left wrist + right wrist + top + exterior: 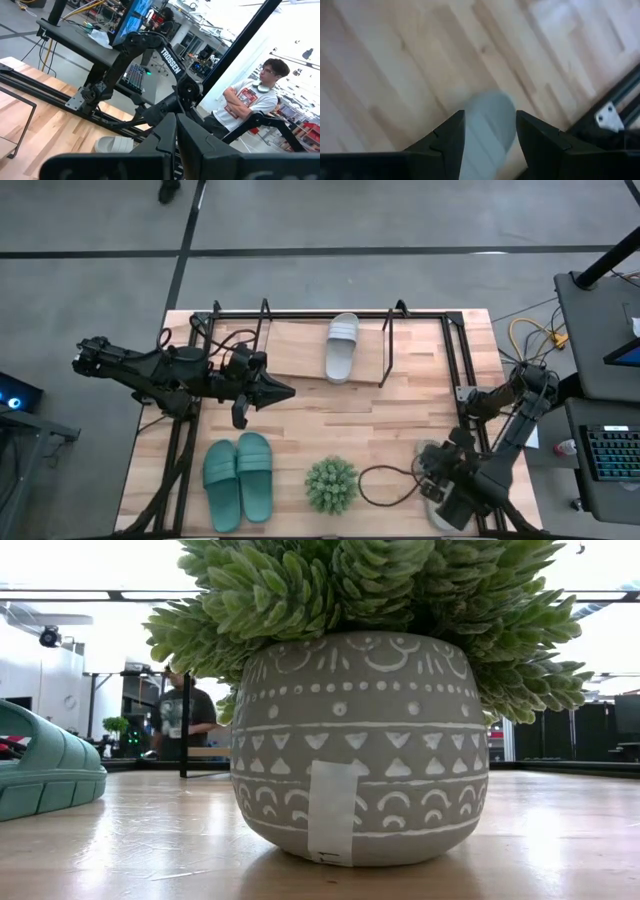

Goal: Pick and place slides into the shelf
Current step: Put the gray slipper on the shelf

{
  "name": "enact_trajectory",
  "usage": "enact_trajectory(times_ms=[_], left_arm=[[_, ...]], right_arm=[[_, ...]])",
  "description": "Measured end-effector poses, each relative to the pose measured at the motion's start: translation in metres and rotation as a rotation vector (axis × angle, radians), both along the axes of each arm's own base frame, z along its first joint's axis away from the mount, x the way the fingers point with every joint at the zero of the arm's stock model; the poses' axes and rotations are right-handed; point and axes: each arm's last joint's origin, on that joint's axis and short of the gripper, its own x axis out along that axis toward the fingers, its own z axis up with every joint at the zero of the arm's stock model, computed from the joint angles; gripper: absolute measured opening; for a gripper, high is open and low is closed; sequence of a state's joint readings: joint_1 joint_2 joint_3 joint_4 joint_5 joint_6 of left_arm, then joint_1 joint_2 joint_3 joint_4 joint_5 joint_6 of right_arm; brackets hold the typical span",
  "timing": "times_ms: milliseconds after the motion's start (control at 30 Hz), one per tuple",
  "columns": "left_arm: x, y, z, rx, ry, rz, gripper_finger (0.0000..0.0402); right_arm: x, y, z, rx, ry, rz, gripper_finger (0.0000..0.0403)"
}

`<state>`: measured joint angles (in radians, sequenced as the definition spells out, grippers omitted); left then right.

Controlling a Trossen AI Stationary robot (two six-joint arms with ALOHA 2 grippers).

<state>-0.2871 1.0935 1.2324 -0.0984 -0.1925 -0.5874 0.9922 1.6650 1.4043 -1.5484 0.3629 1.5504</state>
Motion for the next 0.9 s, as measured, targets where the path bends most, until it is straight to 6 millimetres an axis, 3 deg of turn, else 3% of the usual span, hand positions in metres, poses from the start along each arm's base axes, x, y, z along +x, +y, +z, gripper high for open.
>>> enact_trajectory(times_ms=[367,633,900], left_arm=[[0.0,0.0,-0.002,0.007,0.017,0.0,0.0],[0.0,0.0,-0.002,0.003,0.018,0.0,0.0],[0.0,0.0,-0.002,-0.003,0.017,0.005,0.0]], right_arm=[[-0.029,0.02,-0.007,0.049,0.088,0.064,0.0173],[-0.032,0.05,-0.035,0.096,0.15,0.132,0.0175],[-0.03,0.056,-0.051,0.052,0.165,0.105,0.0176]])
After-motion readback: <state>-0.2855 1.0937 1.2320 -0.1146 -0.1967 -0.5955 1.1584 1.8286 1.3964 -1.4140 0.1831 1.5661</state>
